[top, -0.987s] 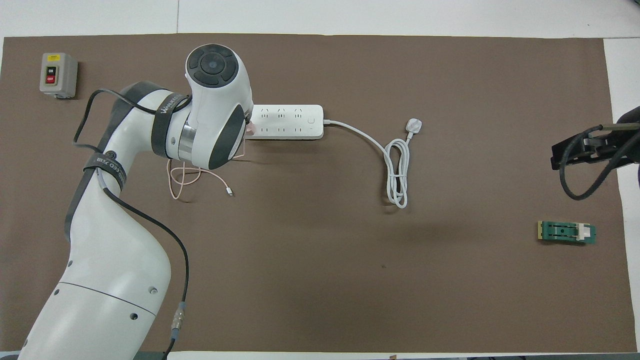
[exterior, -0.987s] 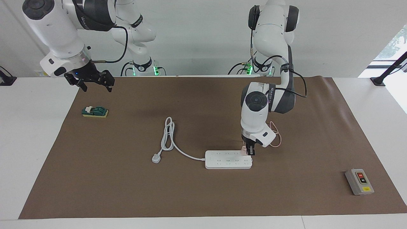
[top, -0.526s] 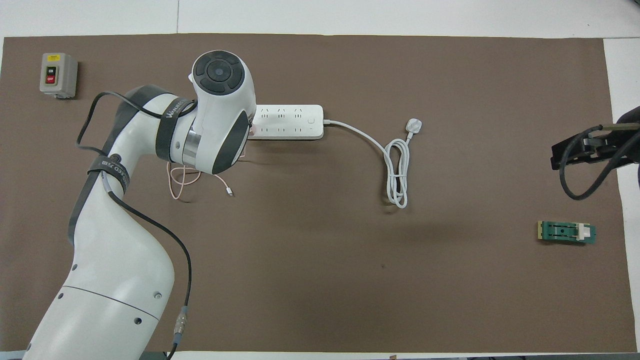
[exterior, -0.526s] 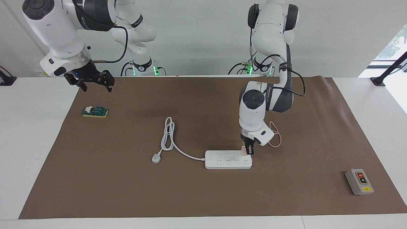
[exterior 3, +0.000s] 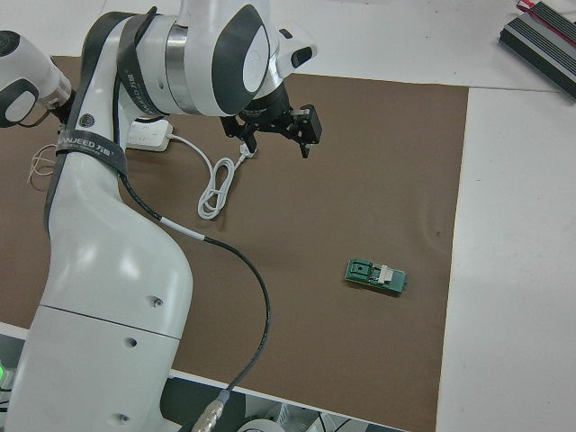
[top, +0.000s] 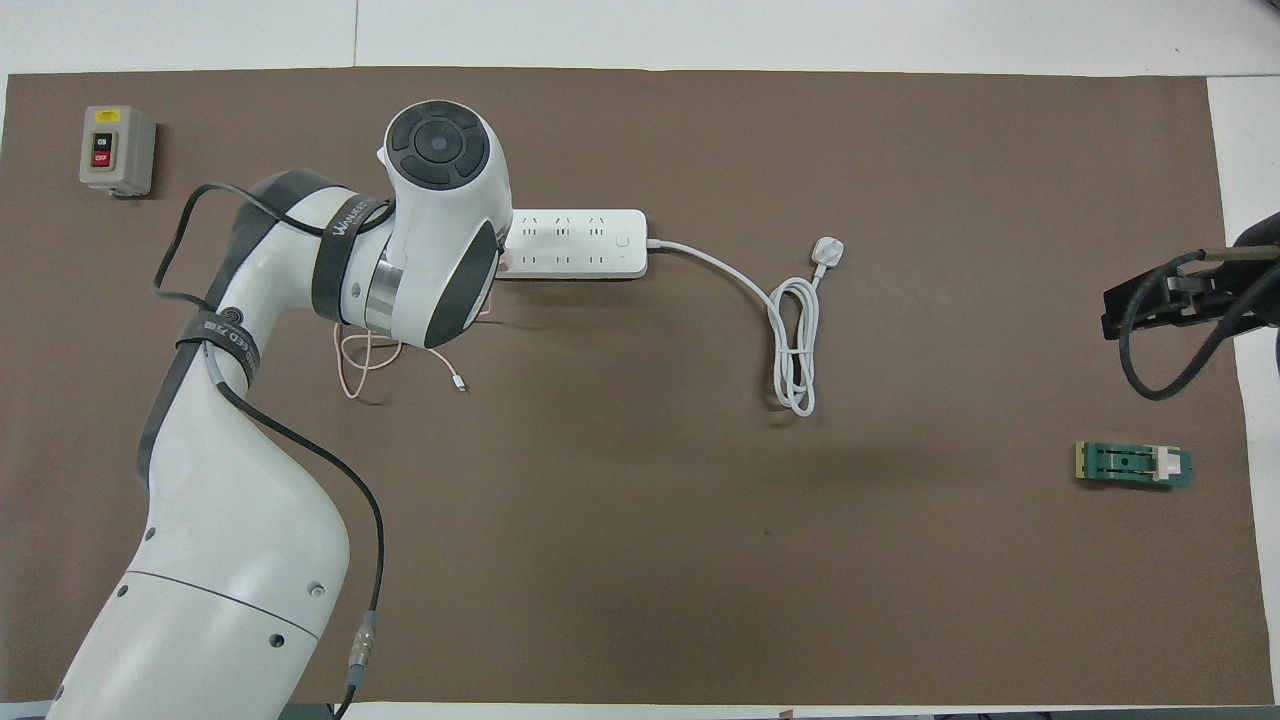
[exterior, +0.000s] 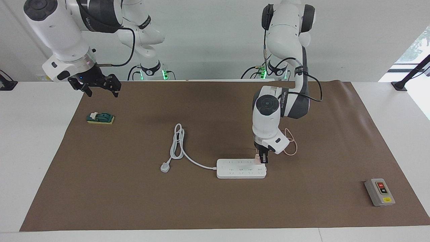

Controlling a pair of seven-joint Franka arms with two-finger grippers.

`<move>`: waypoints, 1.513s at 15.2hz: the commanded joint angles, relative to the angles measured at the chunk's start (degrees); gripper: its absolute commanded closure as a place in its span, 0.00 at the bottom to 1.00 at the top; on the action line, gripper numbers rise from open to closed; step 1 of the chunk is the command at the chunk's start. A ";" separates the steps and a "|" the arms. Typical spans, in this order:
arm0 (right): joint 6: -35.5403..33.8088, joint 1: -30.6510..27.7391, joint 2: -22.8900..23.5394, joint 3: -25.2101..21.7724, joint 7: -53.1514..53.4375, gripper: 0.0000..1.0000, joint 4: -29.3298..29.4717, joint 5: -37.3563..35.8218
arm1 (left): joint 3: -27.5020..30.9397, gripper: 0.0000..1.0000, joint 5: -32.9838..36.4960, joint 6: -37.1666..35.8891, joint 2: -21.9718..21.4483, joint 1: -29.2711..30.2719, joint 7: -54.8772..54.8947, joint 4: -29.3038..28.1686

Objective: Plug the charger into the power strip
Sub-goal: 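Push the charger prongs into the power strip socket with the left gripper, then open the left gripper and lift it away from the plugged charger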

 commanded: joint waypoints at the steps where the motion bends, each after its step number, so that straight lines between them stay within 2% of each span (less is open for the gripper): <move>1: -1.01 -0.44 -0.37 0.21 -0.82 0.00 0.37 1.17 | -0.62 1.00 -2.37 0.23 3.19 -0.01 0.29 -2.16; 4: -1.10 -0.44 -0.37 0.21 -0.82 0.00 0.37 1.17 | -1.23 1.00 -2.37 -1.45 3.45 1.84 1.00 -1.63; 10: -1.10 -0.44 -0.37 0.21 -0.82 0.00 0.37 1.17 | -1.23 1.00 -3.25 -1.54 3.01 1.67 1.44 -1.54; 11: -1.10 -0.44 -0.37 0.21 -0.82 0.00 0.37 1.17 | -1.23 0.35 -3.33 -2.32 2.66 1.67 1.44 -1.02; 12: -1.10 -0.44 -0.37 0.21 -0.82 0.00 0.37 1.17 | -1.23 0.00 -3.34 -3.11 2.66 1.76 1.44 0.64; 14: -1.10 -0.44 -0.37 0.21 -0.82 0.00 0.28 1.17 | -1.23 0.00 -3.34 -4.52 1.79 1.93 1.62 1.88; 23: -1.10 -0.44 -0.37 0.21 -0.82 0.00 0.37 1.17 | -0.88 0.00 -3.34 -10.40 -9.72 5.18 8.98 1.80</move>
